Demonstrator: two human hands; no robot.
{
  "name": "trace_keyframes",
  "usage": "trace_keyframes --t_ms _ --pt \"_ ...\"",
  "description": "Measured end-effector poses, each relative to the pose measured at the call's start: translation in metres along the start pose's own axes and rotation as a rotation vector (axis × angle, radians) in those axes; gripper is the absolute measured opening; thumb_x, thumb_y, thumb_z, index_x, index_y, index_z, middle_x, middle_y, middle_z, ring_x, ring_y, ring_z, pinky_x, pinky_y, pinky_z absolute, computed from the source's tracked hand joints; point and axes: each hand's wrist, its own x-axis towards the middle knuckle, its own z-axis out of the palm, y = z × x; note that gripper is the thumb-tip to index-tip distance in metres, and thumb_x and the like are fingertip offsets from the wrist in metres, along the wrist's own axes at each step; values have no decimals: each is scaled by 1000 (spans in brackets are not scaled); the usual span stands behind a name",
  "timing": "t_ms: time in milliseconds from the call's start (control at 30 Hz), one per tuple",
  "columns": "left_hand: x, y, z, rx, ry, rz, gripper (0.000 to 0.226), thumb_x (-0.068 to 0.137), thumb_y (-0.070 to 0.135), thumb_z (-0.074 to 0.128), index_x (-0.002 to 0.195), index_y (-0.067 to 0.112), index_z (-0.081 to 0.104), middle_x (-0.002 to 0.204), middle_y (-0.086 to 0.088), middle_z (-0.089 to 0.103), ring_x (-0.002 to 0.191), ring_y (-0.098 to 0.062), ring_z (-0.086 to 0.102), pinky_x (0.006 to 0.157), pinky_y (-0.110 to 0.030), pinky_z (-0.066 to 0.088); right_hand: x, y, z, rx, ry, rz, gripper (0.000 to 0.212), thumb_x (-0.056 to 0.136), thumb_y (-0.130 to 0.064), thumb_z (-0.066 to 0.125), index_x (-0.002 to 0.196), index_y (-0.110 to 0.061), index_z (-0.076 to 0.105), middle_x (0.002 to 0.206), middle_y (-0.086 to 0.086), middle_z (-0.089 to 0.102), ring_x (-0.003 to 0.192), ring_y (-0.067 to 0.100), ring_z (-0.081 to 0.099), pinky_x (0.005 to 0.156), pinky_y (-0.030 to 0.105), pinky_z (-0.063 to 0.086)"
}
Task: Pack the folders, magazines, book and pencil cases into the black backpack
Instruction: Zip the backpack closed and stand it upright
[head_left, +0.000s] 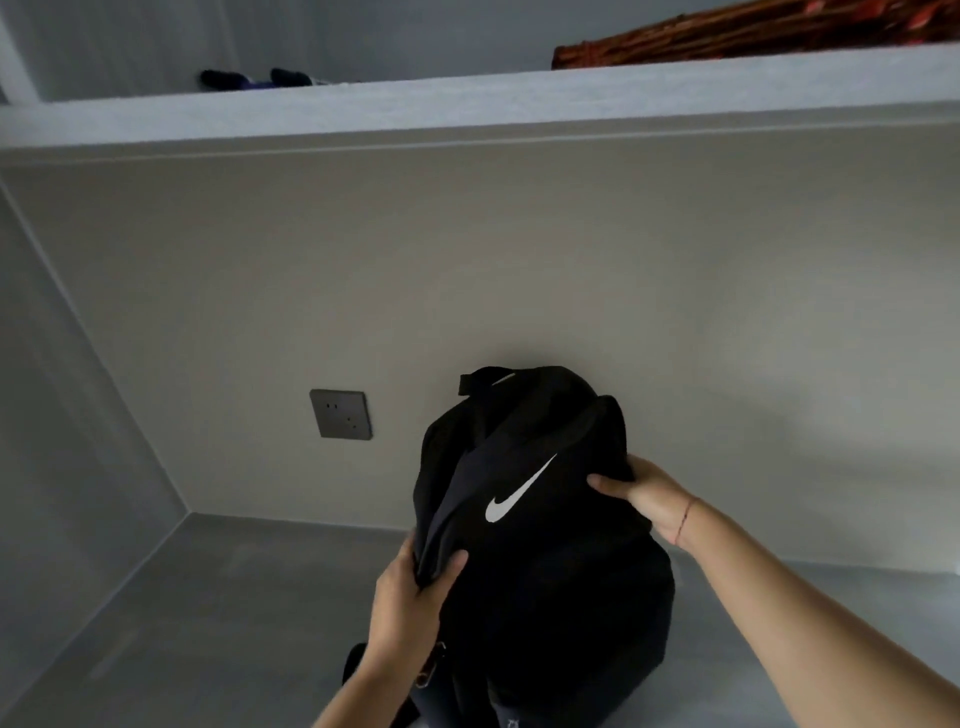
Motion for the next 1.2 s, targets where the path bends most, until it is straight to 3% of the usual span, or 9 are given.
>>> trace_keyframes --t_ms 100,200,333,467,567,667,800,933,1200 --pt "25 0 -6 -52 -53 -42 24 79 40 70 96 47 55 85 24 67 79 11 61 64 -9 45 -17 7 0 129 194 -56 20 83 -6 67 103 -5 65 111 18 68 97 29 65 88 39 51" --pt "54 6 -4 -139 -136 -68 27 80 35 71 102 43 58 94 20 68 89 3 62 71 -14 48 -41 22 1 145 408 -118 16 82 -6 69 90 7 65 90 19 67 85 25 60 79 43 50" --pt "93 20 14 -97 -133 -23 36 85 36 65 118 22 60 100 9 66 99 -17 63 82 -27 47 -65 35 10 199 606 -196 8 81 -11 71 75 -8 66 67 -2 68 67 10 60 57 20 49" --pt "124 35 36 -63 -143 -64 50 89 39 57 130 13 48 125 -10 60 108 -25 58 92 -33 44 -60 28 12 19 633 -205 4 85 -18 67 86 -15 65 85 1 69 90 27 65 74 32 50" --pt "130 29 48 129 -8 -242 77 85 56 54 142 10 29 138 -16 48 124 -36 48 104 -49 38 -54 35 4 -410 571 3 75 77 -49 69 139 -20 37 138 4 41 133 29 36 109 46 33" --pt "114 13 50 215 16 -284 99 70 73 56 144 14 26 139 -15 47 128 -36 44 105 -54 35 -53 50 2 -504 516 83 114 64 -63 71 149 -31 2 156 1 12 143 28 17 116 48 18" --pt "97 -6 48 176 -111 -90 98 60 57 77 139 18 35 133 -5 54 126 -29 47 103 -49 41 -42 72 14 -254 378 58 116 64 -39 83 149 -27 5 151 3 18 138 26 29 114 39 27" --pt "96 -20 47 203 -168 -84 79 76 33 75 140 15 33 131 -6 56 121 -26 53 100 -40 44 -25 78 24 -197 423 46 109 65 -25 85 149 -23 17 144 6 27 131 28 38 110 38 31" --pt "84 -20 49 239 -113 -87 79 80 37 69 144 17 26 136 -4 53 124 -26 52 101 -43 44 -28 79 31 -236 489 103 106 65 -38 82 148 -31 16 138 4 31 124 32 47 107 44 39"
